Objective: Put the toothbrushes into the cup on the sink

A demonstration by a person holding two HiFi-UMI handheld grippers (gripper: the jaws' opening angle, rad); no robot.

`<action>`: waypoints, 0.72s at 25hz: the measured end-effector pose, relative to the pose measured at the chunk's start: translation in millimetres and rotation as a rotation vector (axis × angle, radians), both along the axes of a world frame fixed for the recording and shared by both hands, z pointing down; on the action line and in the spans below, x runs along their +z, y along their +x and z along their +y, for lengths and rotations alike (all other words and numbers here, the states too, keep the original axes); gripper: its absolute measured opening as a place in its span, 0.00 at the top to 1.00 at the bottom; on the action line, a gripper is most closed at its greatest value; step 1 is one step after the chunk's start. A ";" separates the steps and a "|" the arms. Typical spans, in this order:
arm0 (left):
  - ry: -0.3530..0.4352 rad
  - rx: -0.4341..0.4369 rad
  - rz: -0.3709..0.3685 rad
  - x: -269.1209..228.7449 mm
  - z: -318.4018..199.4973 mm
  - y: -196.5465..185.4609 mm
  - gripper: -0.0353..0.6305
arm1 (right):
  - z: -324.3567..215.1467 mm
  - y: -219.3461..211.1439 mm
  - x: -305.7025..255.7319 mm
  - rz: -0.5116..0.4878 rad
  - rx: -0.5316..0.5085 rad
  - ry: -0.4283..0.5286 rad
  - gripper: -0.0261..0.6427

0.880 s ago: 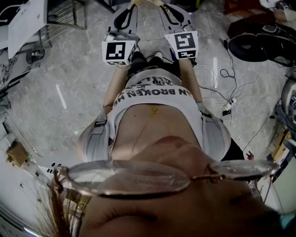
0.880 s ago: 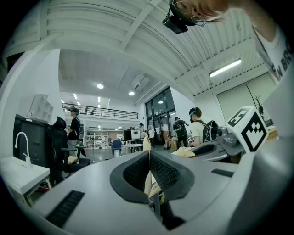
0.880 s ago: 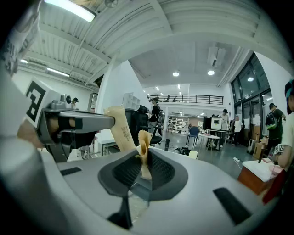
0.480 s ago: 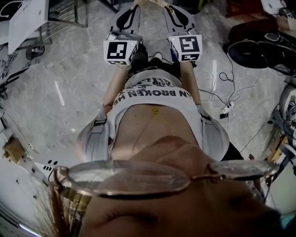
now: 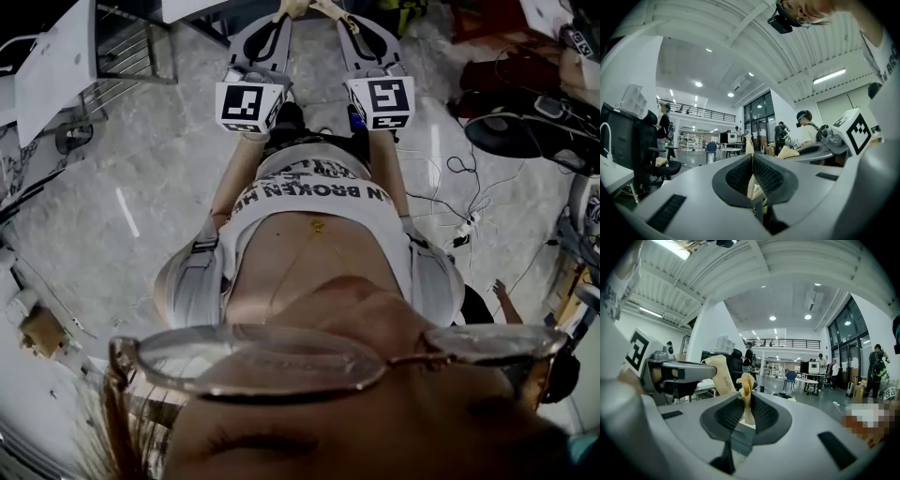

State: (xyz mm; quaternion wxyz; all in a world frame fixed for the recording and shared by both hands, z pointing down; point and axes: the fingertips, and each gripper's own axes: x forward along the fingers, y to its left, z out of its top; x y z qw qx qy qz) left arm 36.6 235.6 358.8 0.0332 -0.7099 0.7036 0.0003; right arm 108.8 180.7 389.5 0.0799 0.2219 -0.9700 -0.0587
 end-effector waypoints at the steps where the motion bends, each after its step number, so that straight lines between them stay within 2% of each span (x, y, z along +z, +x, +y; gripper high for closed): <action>1: 0.001 0.010 -0.001 -0.4 -7.6 -6.2 0.92 | -6.9 -6.2 -0.6 0.002 0.009 0.005 0.88; 10: -0.016 0.076 -0.010 3.3 -57.5 -63.1 0.92 | -52.7 -59.9 2.5 -0.003 0.083 0.001 0.88; 18: -0.032 0.105 -0.011 5.3 -67.6 -111.7 0.92 | -62.9 -110.2 6.4 0.010 0.098 -0.015 0.88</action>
